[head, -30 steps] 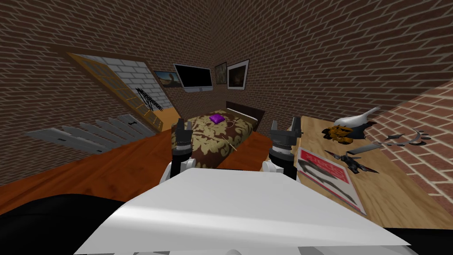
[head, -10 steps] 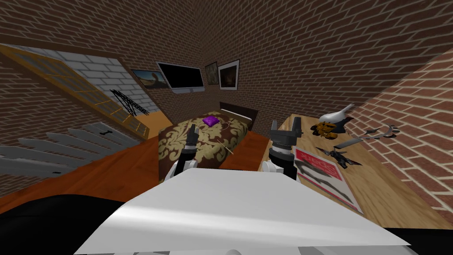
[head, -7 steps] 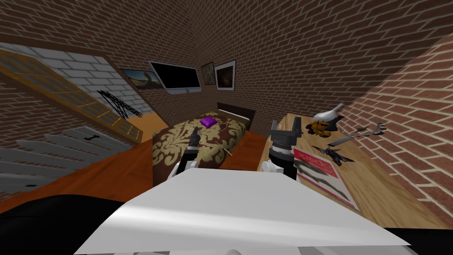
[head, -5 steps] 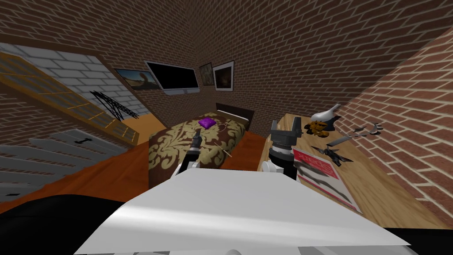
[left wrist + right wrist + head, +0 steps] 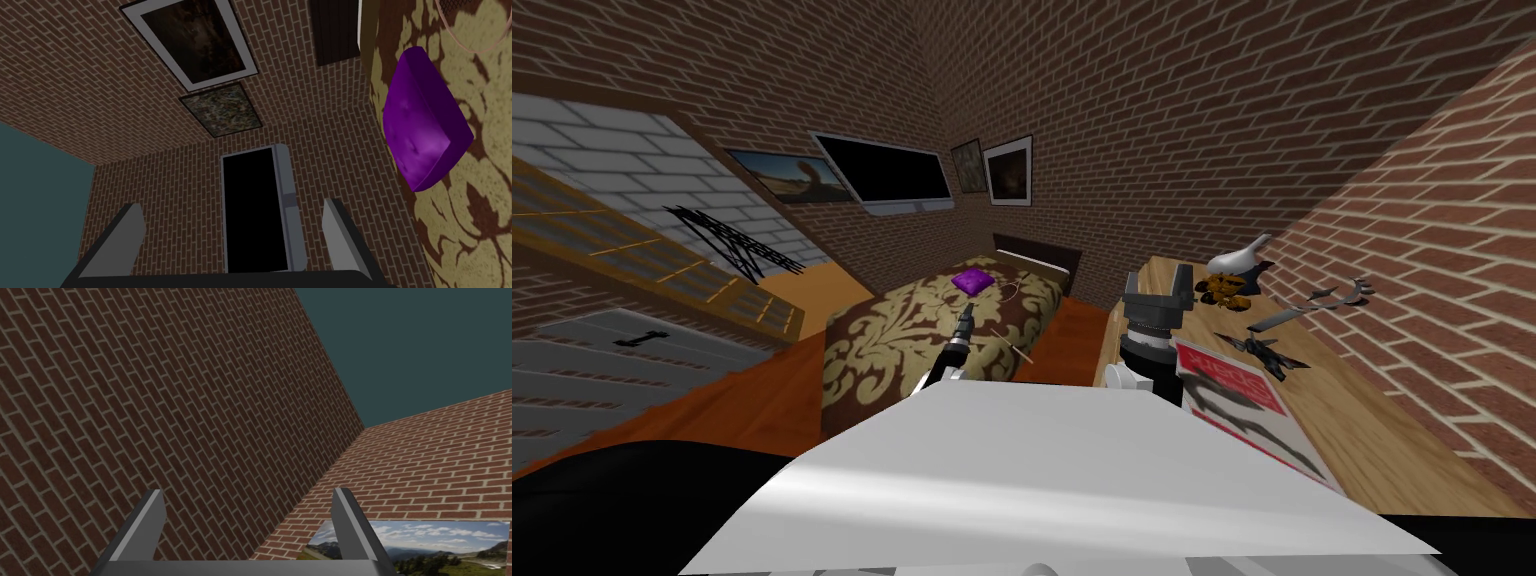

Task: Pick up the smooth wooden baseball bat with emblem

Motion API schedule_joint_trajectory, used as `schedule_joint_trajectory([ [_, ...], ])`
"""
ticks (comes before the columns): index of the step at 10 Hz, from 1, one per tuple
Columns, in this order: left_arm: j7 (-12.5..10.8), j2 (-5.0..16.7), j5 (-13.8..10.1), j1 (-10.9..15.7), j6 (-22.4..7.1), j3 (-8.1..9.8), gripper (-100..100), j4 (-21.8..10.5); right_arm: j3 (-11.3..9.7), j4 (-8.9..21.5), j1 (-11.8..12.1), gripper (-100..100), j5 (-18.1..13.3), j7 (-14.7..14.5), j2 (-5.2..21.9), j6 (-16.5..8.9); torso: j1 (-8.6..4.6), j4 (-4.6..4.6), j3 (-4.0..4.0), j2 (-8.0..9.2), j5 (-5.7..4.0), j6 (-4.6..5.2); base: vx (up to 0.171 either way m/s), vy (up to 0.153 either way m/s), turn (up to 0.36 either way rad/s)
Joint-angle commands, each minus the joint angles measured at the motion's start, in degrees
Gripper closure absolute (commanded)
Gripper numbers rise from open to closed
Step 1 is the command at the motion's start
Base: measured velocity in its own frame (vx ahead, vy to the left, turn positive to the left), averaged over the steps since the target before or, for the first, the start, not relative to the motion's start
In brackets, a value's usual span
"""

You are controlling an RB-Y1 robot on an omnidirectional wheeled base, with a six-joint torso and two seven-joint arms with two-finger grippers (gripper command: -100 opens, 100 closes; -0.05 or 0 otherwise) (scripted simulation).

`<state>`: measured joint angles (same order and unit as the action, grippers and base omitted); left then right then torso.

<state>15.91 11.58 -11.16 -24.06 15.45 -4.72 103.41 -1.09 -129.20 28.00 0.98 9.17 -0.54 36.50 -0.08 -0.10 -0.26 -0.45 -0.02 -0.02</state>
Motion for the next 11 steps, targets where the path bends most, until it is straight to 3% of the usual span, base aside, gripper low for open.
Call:
schedule_joint_trajectory([
  [1,0.65,0.31,-0.89,0.05,-1.61,-0.15,-100,-0.85,0.0,0.0,0.0,0,0.0,0.0,0.0,0.0,0.0,0.0,0.0,0.0,0.0,0.0,0.089,-0.004,-0.047],
  [3,2.88,0.35,-3.3,0.48,-5.19,-1.31,-100,-4.73,0.0,0.0,-0.01,0,0.0,0.0,0.0,0.0,0.0,0.03,0.08,0.15,0.0,0.0,0.089,-0.011,-0.114],
  [10,6.31,0.38,-7.01,1.22,-11.04,-3.1,-100,-11.41,0.0,0.0,-0.01,0,0.0,0.0,0.0,0.0,0.04,0.04,0.09,0.17,0.0,0.0,0.077,0.0,-0.061],
  [11,7.44,0.38,-8.25,1.49,-12.99,-3.7,-100,-13.42,0.0,0.0,0.0,0,0.0,0.0,0.0,0.0,0.03,0.04,0.13,0.24,0.0,-0.02,0.077,0.004,-0.103],
])
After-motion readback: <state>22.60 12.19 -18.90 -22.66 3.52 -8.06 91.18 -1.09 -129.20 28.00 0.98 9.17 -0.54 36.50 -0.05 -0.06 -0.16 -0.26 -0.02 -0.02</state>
